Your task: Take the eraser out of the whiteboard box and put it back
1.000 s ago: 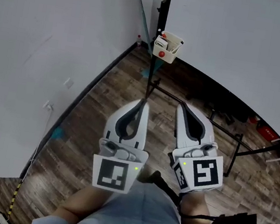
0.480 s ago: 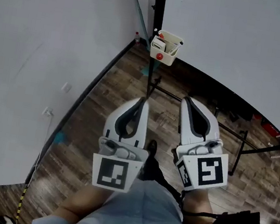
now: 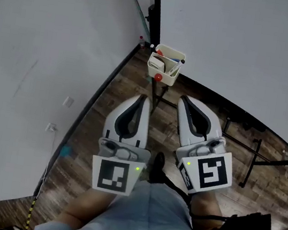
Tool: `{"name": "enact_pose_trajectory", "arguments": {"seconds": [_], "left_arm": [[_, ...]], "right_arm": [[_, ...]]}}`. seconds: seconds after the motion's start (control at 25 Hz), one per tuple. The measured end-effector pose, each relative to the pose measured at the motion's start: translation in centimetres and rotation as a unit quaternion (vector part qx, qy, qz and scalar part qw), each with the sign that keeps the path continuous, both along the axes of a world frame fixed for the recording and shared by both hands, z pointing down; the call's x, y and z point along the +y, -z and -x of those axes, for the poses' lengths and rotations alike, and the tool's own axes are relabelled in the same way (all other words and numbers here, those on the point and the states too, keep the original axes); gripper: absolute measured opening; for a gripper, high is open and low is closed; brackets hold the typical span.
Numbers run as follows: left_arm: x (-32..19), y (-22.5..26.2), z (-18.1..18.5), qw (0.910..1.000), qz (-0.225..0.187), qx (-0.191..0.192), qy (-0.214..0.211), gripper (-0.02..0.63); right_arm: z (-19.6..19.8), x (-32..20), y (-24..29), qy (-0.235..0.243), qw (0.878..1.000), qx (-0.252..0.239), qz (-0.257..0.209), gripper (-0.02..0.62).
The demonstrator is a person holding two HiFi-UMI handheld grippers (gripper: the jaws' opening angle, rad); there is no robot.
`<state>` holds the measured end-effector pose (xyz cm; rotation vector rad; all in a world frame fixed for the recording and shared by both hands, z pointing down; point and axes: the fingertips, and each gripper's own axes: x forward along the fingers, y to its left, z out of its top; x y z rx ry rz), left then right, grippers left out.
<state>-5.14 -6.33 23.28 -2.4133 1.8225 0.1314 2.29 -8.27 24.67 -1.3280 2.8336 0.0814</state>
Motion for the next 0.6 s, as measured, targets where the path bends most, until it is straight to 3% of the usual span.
{"name": "enact_pose_trajectory", "arguments": {"seconds": [0.24, 0.6], "left_arm": [[-4.8, 1.0, -0.3, 0.9998, -0.012, -0.007, 0.016, 0.005], [-8.1, 0.9, 1.1, 0.9986, -0.008, -0.010, 0.051, 0.005]], "right_arm": [[0.7, -4.9, -0.1, 0.031, 1.000, 0.002, 0.000, 0.002], [2.3, -8.9, -0.7, 0.066, 0.998, 0.011, 0.008, 0.003]]}}
